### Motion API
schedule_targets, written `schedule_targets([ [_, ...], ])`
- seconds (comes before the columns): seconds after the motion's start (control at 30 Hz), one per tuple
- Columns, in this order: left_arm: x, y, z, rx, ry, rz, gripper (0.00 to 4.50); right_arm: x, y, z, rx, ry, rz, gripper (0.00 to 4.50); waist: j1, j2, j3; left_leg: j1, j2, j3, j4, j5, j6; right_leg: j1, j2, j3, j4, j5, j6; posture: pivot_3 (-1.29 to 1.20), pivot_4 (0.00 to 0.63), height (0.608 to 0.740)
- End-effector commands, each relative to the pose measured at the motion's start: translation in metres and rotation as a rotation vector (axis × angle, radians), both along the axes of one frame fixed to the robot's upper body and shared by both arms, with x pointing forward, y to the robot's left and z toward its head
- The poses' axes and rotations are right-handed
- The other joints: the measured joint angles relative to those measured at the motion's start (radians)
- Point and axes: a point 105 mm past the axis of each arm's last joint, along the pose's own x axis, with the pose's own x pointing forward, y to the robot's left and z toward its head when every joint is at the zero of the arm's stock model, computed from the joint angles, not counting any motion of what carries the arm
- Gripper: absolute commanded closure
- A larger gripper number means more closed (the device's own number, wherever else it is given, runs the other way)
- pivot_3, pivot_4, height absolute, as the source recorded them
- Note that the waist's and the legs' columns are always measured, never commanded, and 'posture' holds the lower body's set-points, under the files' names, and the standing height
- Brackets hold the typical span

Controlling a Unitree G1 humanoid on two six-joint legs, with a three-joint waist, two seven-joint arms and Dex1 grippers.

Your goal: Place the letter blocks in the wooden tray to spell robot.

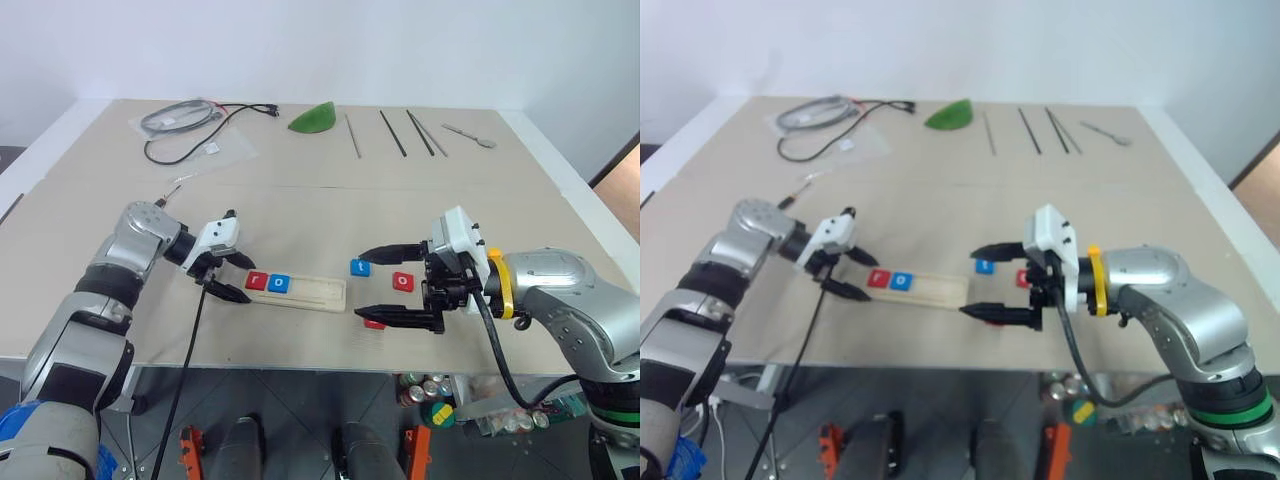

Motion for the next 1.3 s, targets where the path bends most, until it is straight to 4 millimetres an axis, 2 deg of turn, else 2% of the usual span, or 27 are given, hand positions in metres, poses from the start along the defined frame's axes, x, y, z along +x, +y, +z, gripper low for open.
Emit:
schedule_targets([
  [0.03,0.005,-0.001,0.021,-0.042,-0.086,0.009,1.28,-0.001,0.003,0.01,0.012,-0.048,0.027,0.0,0.0,0.0,0.0,0.0,0.0,0.0,0.0,0.0,0.0,0.0,0.0,0.0,0.0,0.0,0.0,0.0,0.15,0.74],
  [0.23,0.001,-0.002,0.028,-0.046,-0.1,-0.007,1.28,0.001,0.003,0.009,0.012,-0.048,0.028,0.0,0.0,0.0,0.0,-0.001,0.0,0.001,0.0,0.0,0.0,0.0,-0.001,0.0,0.0,0.0,0.0,0.0,0.15,0.74],
  [0.53,0.005,0.011,0.004,0.032,-0.089,0.066,1.28,0.002,0.004,0.01,0.015,-0.05,0.032,0.0,0.0,0.0,0.0,-0.001,0.0,0.001,0.0,0.0,0.0,-0.001,-0.001,0.0,0.0,0.0,0.0,0.0,0.15,0.74],
  [0.83,0.01,-0.001,0.005,-0.01,-0.093,0.088,1.28,0.001,0.002,0.011,0.011,-0.053,0.027,0.0,0.002,0.0,0.0,-0.001,0.0,0.001,0.0,0.0,0.0,0.0,-0.001,0.0,0.0,0.0,0.0,0.0,0.15,0.74],
  [1.2,0.007,-0.006,0.003,-0.005,-0.084,0.066,1.28,0.003,0.002,0.011,0.011,-0.058,0.026,0.0,0.002,0.0,0.0,-0.001,0.0,0.001,0.001,0.0,0.0,0.0,-0.001,0.0,0.0,0.0,0.0,0.0,0.15,0.74],
  [1.27,0.005,-0.006,0.003,-0.013,-0.052,0.063,0.25,0.003,0.002,0.012,0.012,-0.059,0.027,0.0,0.002,0.0,0.0,-0.001,-0.001,0.001,0.001,0.0,0.0,0.0,-0.002,0.0,0.0,0.0,0.0,0.0,0.15,0.74],
  [1.3,0.004,-0.006,0.004,-0.02,-0.036,0.066,0.03,0.003,0.002,0.012,0.012,-0.059,0.027,0.0,0.002,0.0,0.0,-0.001,-0.001,0.001,0.001,0.0,0.0,0.0,-0.002,0.0,0.0,0.0,0.0,0.0,0.15,0.74],
])
